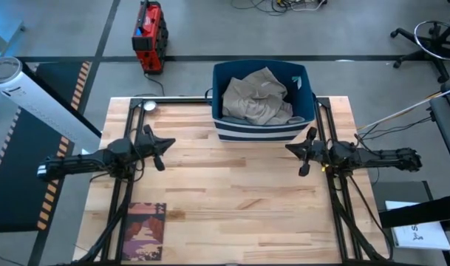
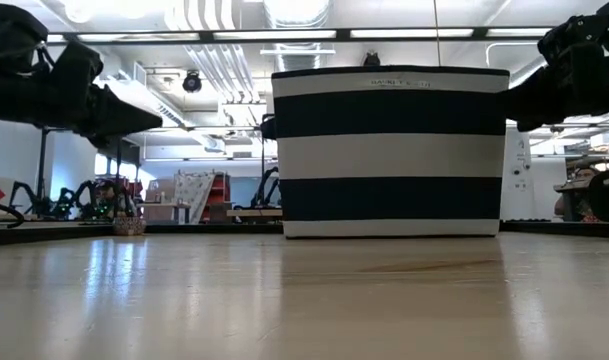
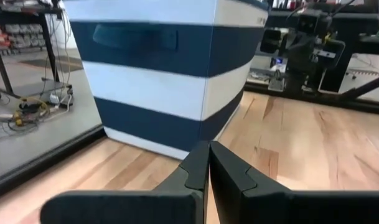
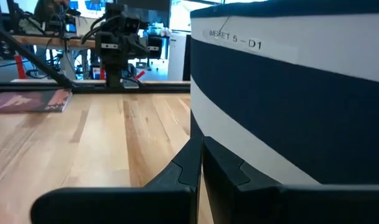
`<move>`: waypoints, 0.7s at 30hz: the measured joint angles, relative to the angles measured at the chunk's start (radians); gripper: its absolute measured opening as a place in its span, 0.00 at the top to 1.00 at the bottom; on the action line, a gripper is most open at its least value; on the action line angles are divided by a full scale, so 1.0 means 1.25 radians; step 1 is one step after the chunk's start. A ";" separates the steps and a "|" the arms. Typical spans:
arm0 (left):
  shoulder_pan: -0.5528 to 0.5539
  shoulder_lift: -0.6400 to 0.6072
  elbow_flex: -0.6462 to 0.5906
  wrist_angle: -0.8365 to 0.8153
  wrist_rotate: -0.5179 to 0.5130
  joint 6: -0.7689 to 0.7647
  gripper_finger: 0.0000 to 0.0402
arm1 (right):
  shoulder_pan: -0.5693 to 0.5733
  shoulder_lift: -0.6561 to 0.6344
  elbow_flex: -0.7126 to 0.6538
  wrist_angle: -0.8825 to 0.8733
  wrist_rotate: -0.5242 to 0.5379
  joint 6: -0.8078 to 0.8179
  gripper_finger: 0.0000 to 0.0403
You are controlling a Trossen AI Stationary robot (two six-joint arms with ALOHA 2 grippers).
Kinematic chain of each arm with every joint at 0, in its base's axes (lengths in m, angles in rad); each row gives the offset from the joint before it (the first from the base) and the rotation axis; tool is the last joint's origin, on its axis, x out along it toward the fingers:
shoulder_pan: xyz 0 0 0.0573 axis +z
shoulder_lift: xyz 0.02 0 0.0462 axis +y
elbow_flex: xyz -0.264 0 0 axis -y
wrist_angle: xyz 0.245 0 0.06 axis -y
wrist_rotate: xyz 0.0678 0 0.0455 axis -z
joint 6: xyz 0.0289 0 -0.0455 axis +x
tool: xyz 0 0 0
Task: Sort clothes
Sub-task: Return to Home Position
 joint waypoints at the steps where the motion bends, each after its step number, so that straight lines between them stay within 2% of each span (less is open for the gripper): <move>1: 0.000 0.008 0.000 0.000 0.000 -0.008 1.00 | 0.000 0.000 0.000 0.000 0.000 -0.001 1.00; 7: 0.000 0.032 0.000 0.005 -0.017 0.000 1.00 | 0.000 -0.016 -0.001 0.023 -0.003 -0.012 1.00; 11: 0.000 0.006 0.000 0.004 -0.020 -0.010 1.00 | 0.000 -0.060 -0.001 0.002 -0.001 -0.024 1.00; 21: 0.000 -0.041 0.000 0.003 -0.016 0.006 1.00 | 0.000 -0.048 -0.001 0.002 0.008 -0.036 1.00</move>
